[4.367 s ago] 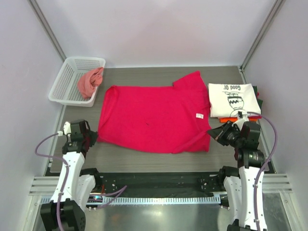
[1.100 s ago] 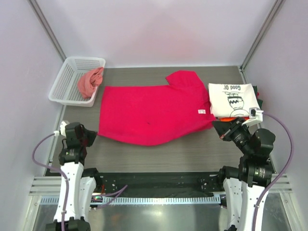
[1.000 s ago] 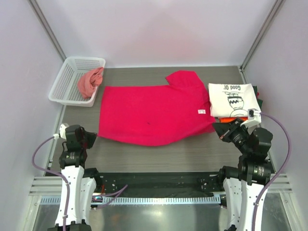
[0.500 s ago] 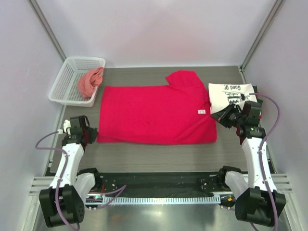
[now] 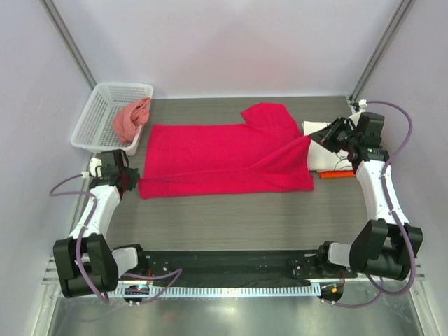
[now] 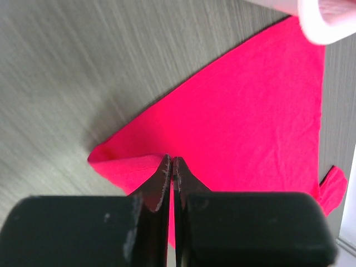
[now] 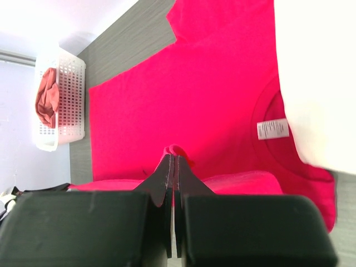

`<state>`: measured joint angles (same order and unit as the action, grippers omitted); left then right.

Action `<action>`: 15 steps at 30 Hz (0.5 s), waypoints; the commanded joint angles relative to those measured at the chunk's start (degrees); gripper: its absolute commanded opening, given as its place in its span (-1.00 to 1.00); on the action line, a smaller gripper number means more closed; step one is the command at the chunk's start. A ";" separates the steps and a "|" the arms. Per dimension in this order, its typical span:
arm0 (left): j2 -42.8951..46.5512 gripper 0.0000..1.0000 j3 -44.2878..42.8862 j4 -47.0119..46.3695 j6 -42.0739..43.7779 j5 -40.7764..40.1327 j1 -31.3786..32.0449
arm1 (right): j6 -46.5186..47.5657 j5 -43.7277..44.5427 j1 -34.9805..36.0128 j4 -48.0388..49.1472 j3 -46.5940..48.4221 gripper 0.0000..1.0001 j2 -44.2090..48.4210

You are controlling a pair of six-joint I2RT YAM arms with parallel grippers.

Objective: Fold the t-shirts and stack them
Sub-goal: Flatten the tshirt out

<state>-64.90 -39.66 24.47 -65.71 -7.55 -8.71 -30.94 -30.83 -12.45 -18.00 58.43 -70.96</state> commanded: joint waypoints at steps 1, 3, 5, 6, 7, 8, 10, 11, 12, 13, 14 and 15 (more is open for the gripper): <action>-3.38 -1.00 -3.58 -4.08 -0.64 -0.98 -0.34 | 0.09 -1.52 0.67 4.72 4.67 -0.97 -2.25; -5.31 -1.00 -4.63 -5.21 -1.08 0.68 -0.34 | 0.00 -1.08 1.28 4.90 5.72 -0.98 -4.44; -8.04 -1.00 -5.42 -5.92 -1.26 1.66 -0.25 | 0.00 -0.20 2.25 4.90 7.13 -0.98 -6.20; -8.83 -1.00 -5.86 -6.27 -1.35 2.01 -0.25 | 0.09 0.06 2.51 4.90 7.74 -0.98 -6.73; -9.97 -0.99 -6.48 -6.36 -1.35 2.01 -0.08 | 0.09 0.76 2.86 4.90 7.83 -0.98 -7.17; -10.50 -1.00 -6.74 -6.62 -1.35 1.93 0.01 | 0.09 1.03 2.95 4.99 8.10 -0.97 -7.52; -11.38 -1.00 -7.10 -6.80 -1.44 1.75 0.18 | 0.18 1.47 3.13 4.99 8.27 -0.97 -8.49; -11.56 -1.00 -7.10 -7.24 -1.52 1.66 0.18 | 0.18 1.73 3.13 5.17 8.45 -0.98 -8.93; -11.73 -1.00 -7.10 -7.50 -1.52 1.49 0.27 | 0.18 1.91 3.22 5.25 8.45 -0.97 -9.20; -11.91 -1.00 -7.10 -7.68 -1.61 1.23 0.27 | 0.26 2.00 3.31 5.60 8.45 -0.97 -9.37; -12.35 -1.00 -7.27 -8.12 -1.61 1.05 0.45 | 0.18 2.09 3.57 5.61 8.62 -0.97 -9.63; -12.70 -1.00 -7.36 -8.30 -1.79 1.13 0.45 | 0.26 2.26 3.83 5.87 8.63 -0.98 -9.90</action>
<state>-76.88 -44.82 19.55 -66.72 -5.91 -8.56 -30.98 -29.87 -9.13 -15.68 64.40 -80.75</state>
